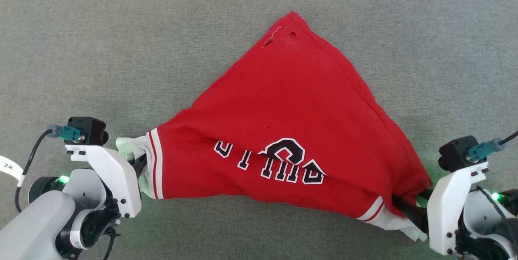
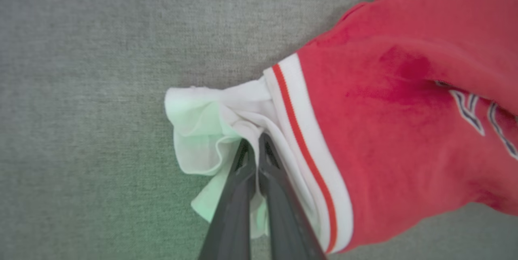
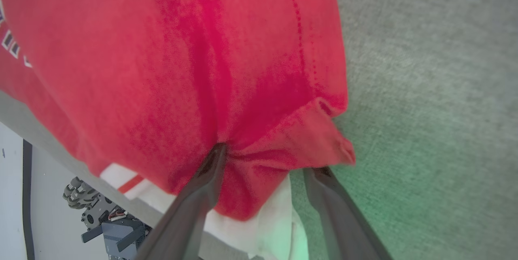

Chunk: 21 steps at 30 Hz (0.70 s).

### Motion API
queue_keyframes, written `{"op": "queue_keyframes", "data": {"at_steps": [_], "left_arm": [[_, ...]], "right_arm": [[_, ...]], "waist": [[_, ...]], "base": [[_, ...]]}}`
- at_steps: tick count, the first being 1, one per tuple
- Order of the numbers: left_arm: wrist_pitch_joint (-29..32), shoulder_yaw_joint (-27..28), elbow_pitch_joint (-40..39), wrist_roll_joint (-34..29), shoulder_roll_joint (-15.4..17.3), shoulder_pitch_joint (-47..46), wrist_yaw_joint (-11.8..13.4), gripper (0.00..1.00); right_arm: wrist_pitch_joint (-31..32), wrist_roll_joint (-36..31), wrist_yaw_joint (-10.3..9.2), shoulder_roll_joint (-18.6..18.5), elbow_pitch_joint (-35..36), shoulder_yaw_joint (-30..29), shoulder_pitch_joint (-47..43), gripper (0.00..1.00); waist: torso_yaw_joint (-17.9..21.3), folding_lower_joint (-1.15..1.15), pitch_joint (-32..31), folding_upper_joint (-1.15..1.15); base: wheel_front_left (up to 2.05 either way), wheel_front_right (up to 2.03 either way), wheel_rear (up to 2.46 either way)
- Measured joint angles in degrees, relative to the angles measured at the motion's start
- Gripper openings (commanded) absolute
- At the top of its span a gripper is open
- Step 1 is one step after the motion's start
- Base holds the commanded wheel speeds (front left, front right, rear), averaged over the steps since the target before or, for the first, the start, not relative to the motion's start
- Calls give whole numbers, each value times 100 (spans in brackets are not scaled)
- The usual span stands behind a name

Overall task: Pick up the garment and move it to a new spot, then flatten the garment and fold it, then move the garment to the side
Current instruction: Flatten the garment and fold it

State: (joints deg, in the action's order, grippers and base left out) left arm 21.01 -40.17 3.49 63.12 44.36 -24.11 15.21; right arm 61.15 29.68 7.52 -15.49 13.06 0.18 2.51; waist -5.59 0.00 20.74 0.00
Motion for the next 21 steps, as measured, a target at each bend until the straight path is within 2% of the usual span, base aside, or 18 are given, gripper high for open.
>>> {"op": "queue_keyframes", "data": {"at_steps": [5, 14, 18, 21], "left_arm": [[-2, -23, 43, 1, -47, -13, -16, 0], [-44, -82, -8, -4, -92, 60, -51, 0], [-84, -138, -33, -35, -174, 44, -68, 0], [-105, -196, -31, -70, -287, -19, -138, 0]], "right_arm": [[1, 68, 2, -36, 261, -181, 48, 100], [337, 405, -3, 100, 1605, -506, 485, 100], [256, 426, -3, 88, 1651, -328, 1039, 100], [85, 338, -3, -59, 1339, -26, 1545, 100]], "waist": [[-44, 0, -43, 0], [-209, 0, -113, 0], [-351, 0, -97, 0], [-490, 0, -60, 0]], "base": [[0, 0, 0], [0, 0, 0], [0, 0, 0], [0, 0, 0]]}}
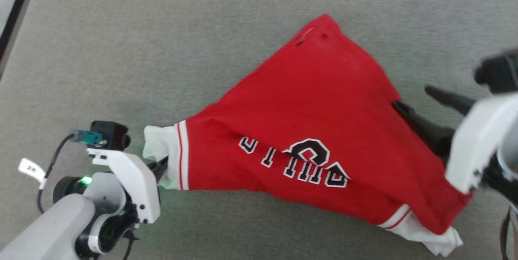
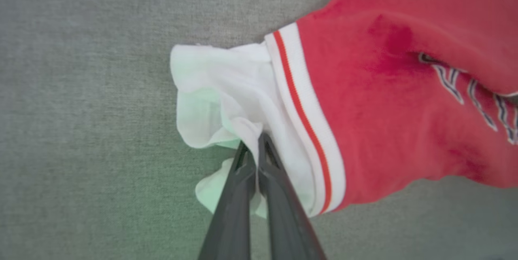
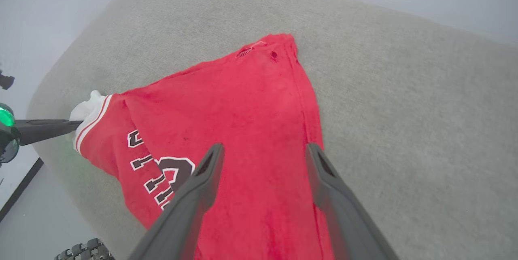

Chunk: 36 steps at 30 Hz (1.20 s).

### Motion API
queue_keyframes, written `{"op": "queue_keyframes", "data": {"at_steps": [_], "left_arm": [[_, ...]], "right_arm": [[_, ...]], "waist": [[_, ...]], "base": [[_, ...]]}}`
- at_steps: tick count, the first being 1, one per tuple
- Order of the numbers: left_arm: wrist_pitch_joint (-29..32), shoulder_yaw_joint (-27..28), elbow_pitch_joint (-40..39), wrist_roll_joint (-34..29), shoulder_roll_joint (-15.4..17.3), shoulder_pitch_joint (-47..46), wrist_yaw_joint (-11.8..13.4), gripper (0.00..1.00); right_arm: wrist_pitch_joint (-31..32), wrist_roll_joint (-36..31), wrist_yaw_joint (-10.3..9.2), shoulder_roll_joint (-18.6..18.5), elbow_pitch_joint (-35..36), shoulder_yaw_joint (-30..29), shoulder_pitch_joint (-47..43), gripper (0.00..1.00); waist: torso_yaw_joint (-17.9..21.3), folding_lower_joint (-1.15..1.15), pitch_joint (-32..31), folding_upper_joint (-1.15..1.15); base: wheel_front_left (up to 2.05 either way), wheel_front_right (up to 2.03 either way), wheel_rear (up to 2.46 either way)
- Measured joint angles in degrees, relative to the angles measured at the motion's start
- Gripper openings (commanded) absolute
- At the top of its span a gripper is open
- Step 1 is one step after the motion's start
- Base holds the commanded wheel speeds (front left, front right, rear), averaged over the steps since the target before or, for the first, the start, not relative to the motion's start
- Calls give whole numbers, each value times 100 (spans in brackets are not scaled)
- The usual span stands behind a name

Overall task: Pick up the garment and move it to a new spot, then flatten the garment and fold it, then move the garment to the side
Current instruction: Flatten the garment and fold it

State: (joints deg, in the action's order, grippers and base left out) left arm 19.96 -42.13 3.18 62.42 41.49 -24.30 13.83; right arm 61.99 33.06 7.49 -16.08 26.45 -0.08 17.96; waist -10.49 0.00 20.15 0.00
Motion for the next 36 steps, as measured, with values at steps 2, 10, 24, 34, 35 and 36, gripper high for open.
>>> {"op": "queue_keyframes", "data": {"at_steps": [2, 10, 24, 34, 35, 36], "left_arm": [[-15, -42, 23, -42, -79, -47, -43, 0], [-40, -266, 207, -207, -498, -324, -278, 0], [-181, -531, 754, -283, -1155, -719, -736, 0], [-249, -554, 1125, -272, -1350, -859, -927, 0], [-243, -563, 1162, -272, -1362, -884, -932, 0], [-227, -566, 1199, -271, -1367, -920, -944, 0]], "right_arm": [[-162, -11, 0, -119, -336, 213, 354, 100], [-888, -89, 0, -671, -2005, 1057, 1828, 100], [-1017, -269, 1, -1172, -4967, 2109, 3628, 100], [-757, 86, 2, -1220, -6019, 2788, 4030, 100], [-757, 153, 2, -1227, -6065, 2828, 4057, 100], [-755, 229, 2, -1235, -6094, 2891, 4088, 67]], "waist": [[-113, 0, 29, 0], [-701, 0, 185, 0], [-1578, 0, 598, 0], [-1725, 0, 748, 0], [-1718, 0, 744, 0], [-1707, 0, 736, 0]], "base": [[0, 0, 0], [0, 0, 0], [0, 0, 0], [0, 0, 0], [0, 0, 0], [0, 0, 0]]}}
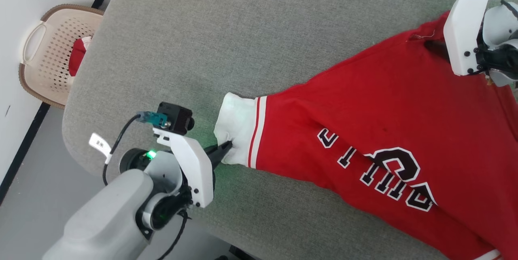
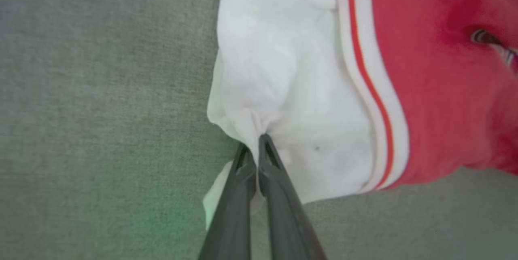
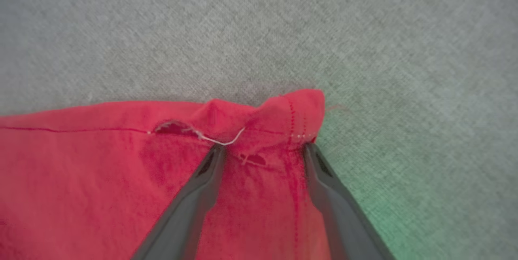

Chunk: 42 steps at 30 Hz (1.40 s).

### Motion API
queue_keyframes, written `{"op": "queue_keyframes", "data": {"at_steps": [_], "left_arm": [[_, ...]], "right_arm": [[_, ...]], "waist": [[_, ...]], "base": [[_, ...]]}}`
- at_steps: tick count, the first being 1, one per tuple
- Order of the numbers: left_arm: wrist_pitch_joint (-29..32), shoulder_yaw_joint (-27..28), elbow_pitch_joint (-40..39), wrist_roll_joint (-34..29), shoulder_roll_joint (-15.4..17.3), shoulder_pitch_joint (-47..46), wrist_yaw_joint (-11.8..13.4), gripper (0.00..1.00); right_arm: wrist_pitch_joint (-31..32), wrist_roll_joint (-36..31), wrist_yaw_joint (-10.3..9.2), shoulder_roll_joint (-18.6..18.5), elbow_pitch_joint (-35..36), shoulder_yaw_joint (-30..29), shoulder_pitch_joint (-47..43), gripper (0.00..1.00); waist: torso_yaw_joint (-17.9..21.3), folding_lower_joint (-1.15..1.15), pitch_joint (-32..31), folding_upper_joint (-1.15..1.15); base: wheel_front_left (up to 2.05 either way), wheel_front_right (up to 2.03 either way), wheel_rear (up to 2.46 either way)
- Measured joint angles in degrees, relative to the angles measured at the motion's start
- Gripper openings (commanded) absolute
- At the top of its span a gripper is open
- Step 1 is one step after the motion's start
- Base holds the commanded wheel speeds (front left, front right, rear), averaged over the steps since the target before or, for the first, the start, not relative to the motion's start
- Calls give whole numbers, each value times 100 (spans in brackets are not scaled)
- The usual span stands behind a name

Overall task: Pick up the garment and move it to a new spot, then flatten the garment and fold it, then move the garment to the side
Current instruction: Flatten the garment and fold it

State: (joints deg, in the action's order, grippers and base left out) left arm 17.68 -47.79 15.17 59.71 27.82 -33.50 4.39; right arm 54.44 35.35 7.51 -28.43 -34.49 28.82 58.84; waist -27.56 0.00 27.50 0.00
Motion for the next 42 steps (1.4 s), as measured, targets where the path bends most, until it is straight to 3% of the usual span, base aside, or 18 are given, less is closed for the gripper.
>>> {"op": "queue_keyframes", "data": {"at_steps": [1, 6, 12, 18, 26, 35, 39, 42], "left_arm": [[35, -10, 37, -3, 9, -43, -30, 0], [212, 59, 118, -30, 250, -327, -32, 0], [590, 263, 3, -141, 800, -910, 53, 0], [1015, 493, -185, -327, 1355, -1650, 143, 0], [1318, 658, -86, -612, 1749, -2601, 11, 0], [1573, 716, 316, -744, 1771, -3442, -198, 0], [1533, 713, 677, -902, 1571, -3905, -300, 0], [1107, 737, 1062, -1076, 1283, -4240, -332, 0]], "right_arm": [[7, 93, -2, -1, -19, 49, 23, 0], [-292, 318, 0, -100, 78, 189, 54, 0], [-664, 510, 0, -281, 514, 153, 70, 0], [-976, 555, 0, -446, 1062, -241, 80, 0], [-1112, 485, 7, -472, 1768, -742, 75, 0], [-931, 225, 8, -319, 2325, -1148, 79, 0], [-917, -123, 8, -47, 2306, -1524, 240, 0], [-1171, -500, 7, 207, 2012, -1738, 461, 0]], "waist": [[18, 0, -11, 0], [186, 0, -109, 0], [531, 0, -305, 0], [959, 0, -530, 0], [1504, 0, -912, 0], [1936, 0, -1293, 0], [2126, 0, -1384, 0], [2165, 0, -1295, 0]], "base": [[0, 0, 0], [0, 0, 0], [0, 0, 0], [0, 0, 0], [0, 0, 0], [0, 0, 0], [0, 0, 0], [0, 0, 0]]}}
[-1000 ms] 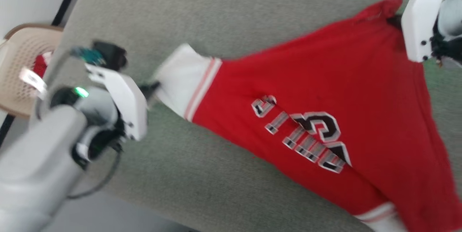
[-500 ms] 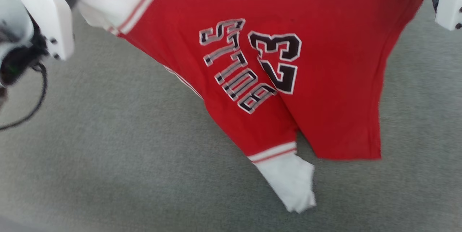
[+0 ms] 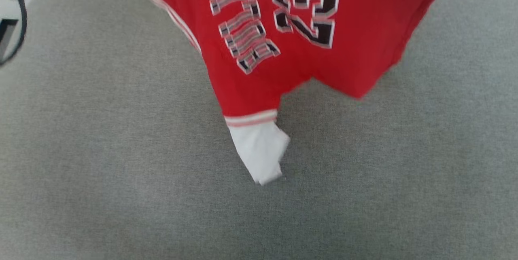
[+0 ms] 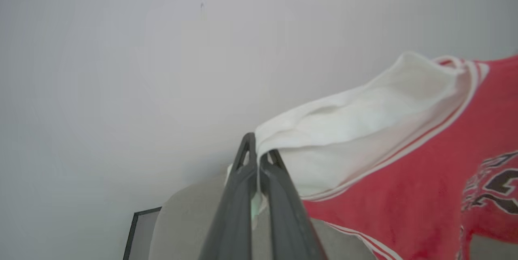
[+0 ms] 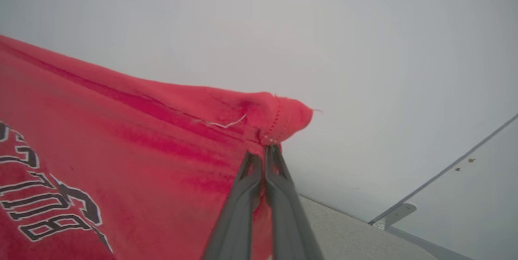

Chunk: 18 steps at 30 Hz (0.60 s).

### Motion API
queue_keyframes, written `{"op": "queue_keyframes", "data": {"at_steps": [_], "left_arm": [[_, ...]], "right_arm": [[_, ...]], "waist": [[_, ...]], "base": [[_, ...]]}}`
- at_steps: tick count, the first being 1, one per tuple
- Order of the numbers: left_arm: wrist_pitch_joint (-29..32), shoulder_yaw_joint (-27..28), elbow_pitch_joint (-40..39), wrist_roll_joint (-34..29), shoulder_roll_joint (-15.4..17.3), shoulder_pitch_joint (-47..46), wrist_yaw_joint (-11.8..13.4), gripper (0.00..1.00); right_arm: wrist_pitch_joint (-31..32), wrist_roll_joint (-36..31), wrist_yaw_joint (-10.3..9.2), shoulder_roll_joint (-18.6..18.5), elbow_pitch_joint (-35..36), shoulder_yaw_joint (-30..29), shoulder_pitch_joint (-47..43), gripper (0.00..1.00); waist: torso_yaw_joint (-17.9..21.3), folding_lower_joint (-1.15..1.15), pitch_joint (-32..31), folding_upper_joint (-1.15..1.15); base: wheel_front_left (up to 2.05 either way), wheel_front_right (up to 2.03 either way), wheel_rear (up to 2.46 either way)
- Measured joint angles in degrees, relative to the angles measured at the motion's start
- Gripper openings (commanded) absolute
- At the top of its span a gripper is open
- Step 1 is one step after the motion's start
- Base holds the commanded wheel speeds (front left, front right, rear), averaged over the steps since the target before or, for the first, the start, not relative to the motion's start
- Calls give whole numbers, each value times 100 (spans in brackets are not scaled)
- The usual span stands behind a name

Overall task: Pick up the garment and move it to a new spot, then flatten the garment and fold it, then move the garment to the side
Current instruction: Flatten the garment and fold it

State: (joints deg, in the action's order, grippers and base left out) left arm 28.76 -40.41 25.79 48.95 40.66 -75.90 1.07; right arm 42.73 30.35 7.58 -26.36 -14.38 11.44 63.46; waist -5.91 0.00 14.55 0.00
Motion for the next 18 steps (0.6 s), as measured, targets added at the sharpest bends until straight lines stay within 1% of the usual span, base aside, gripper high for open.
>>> {"op": "queue_keyframes", "data": {"at_steps": [2, 3, 5, 7, 9, 12, 13, 15, 16, 18], "left_arm": [[-437, 10, 320, -230, -186, -286, 2, 0], [-735, 25, 515, -385, -281, -450, 24, 0], [-1457, 79, 864, -717, -468, -842, 145, 0], [-2059, 104, 1218, -961, -639, -1237, 201, 0], [-2802, 157, 1526, -1174, -788, -1561, 266, 0], [-3954, 196, 1797, -1495, -920, -2052, 260, 0], [-4138, 213, 1864, -1544, -956, -2176, 236, 0], [-4318, 192, 1937, -1714, -987, -2255, 58, 0], [-4334, 157, 2035, -1723, -1001, -2235, -15, 0], [-4347, 9, 2184, -1789, -1011, -2003, -290, 0]], "right_arm": [[-245, -357, 0, 170, -316, 7, 185, 0], [-472, -563, 0, 264, -479, -5, 302, 0], [-961, -953, 2, 463, -892, -119, 617, 0], [-1661, -1455, 9, 646, -1287, -266, 939, 0], [-2424, -1947, 9, 829, -1625, -483, 1238, 0], [-3505, -2628, 9, 1055, -2013, -771, 1607, 0], [-3799, -2796, 8, 1109, -2114, -803, 1690, 0], [-4136, -3076, 8, 1171, -2357, -851, 1775, 0], [-4190, -3130, 8, 1210, -2513, -848, 1772, 0], [-4155, -3179, 8, 1240, -2830, -846, 1681, 0]], "waist": [[29, 0, 87, 0], [45, 0, 138, 0], [74, 0, 248, 0], [99, 0, 360, 0], [116, 0, 460, 0], [117, 0, 561, 0], [106, 0, 576, 0], [71, 0, 591, 0], [59, 0, 589, 0], [30, 0, 570, 0]], "base": [[0, 0, 0], [0, 0, 0], [0, 0, 0], [0, 0, 0], [0, 0, 0], [0, 0, 0], [0, 0, 0], [0, 0, 0], [0, 0, 0], [0, 0, 0]]}}
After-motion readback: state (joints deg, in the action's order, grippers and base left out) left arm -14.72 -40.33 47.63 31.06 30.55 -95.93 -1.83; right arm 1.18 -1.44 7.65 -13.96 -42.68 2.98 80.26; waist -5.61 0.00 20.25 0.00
